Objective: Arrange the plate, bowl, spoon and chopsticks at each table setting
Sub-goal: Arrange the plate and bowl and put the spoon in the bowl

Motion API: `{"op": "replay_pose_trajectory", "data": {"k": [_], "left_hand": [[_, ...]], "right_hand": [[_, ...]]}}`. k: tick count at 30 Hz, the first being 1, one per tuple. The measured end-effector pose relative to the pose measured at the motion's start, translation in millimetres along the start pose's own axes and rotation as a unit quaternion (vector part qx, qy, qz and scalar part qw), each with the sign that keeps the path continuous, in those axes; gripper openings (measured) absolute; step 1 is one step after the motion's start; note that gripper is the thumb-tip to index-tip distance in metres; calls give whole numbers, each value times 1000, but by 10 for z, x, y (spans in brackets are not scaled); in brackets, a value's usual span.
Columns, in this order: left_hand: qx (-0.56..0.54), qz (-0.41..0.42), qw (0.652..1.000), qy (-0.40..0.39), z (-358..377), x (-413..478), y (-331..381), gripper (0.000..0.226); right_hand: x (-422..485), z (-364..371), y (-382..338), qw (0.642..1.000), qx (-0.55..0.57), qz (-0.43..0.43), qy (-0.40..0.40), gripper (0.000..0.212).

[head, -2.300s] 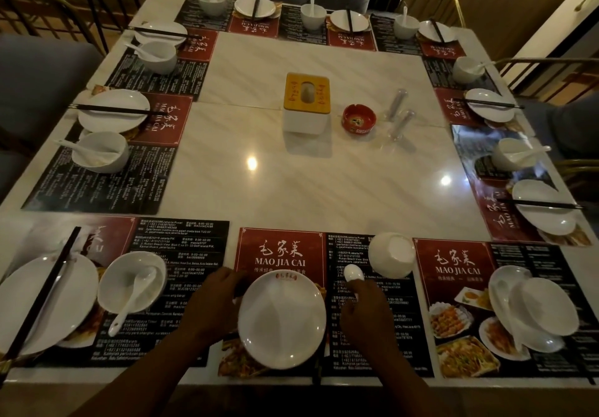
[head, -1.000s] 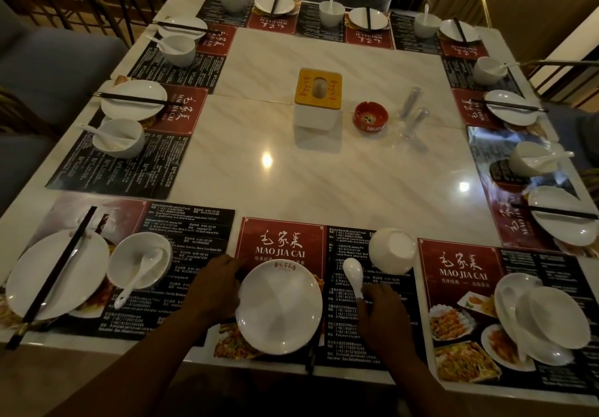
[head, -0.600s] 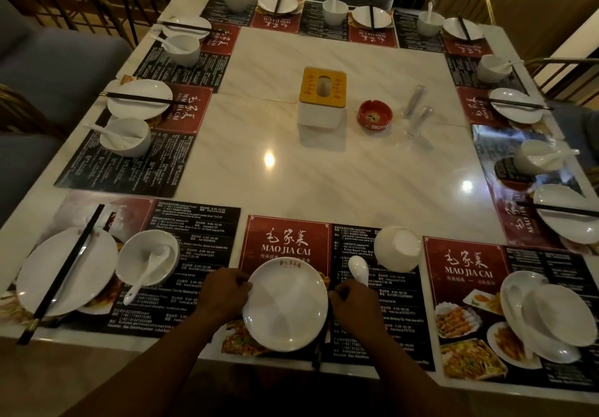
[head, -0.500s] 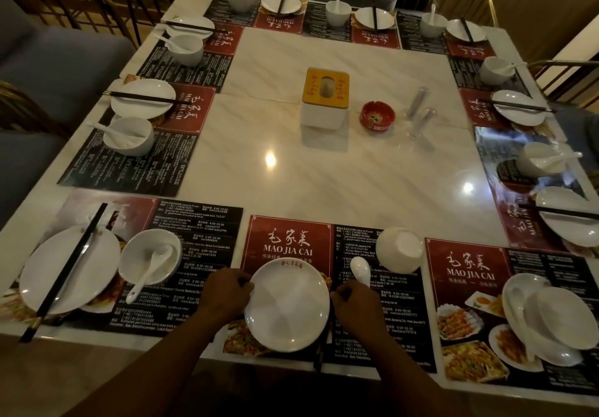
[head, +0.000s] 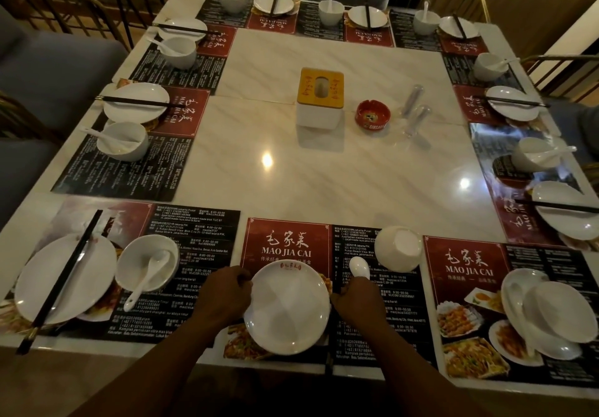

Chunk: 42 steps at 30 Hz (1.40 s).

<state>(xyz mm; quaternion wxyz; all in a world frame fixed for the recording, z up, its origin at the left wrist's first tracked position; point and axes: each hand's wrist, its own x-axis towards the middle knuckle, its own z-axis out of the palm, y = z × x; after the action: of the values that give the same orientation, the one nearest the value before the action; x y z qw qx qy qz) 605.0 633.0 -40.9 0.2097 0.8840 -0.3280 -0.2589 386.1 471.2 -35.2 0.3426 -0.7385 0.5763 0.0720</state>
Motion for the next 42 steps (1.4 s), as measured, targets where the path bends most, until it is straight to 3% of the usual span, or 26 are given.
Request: {"op": "replay_pose_trajectory", "data": {"k": [5, 12, 21, 26, 29, 31, 34, 36, 42], "left_hand": [[3, 30, 1000, 2, 11, 27, 131, 13], [5, 61, 998, 33, 81, 58, 294, 16], [-89, 68, 991, -67, 270, 90, 707, 26], [-202, 49, 971, -118, 270, 80, 951, 18], [-237, 20, 963, -124, 226, 116, 948, 10], [-252, -3, 959, -127, 165, 159, 868, 10], [-244, -24, 963, -108, 54, 235, 683, 9], [-216, -24, 970, -108, 16, 294, 577, 6], [-122, -9, 985, -120, 74, 427, 488, 5]], "right_hand": [[-119, 44, -22, 999, -45, 14, 14, 13], [-114, 75, -35, 998, -53, 29, 14, 11], [-179, -70, -65, 999, 30, 16, 34, 5], [-283, -126, -298, 994, 53, -84, -49, 19], [-328, -76, -393, 987, 96, -95, -92, 15], [-315, -56, -350, 990, 112, -69, -55, 7], [-251, -33, -157, 999, 22, -24, 33, 7], [-269, 11, -62, 999, -24, -11, 38, 13], [-341, 182, 31, 999, -21, -4, 38, 16]]}}
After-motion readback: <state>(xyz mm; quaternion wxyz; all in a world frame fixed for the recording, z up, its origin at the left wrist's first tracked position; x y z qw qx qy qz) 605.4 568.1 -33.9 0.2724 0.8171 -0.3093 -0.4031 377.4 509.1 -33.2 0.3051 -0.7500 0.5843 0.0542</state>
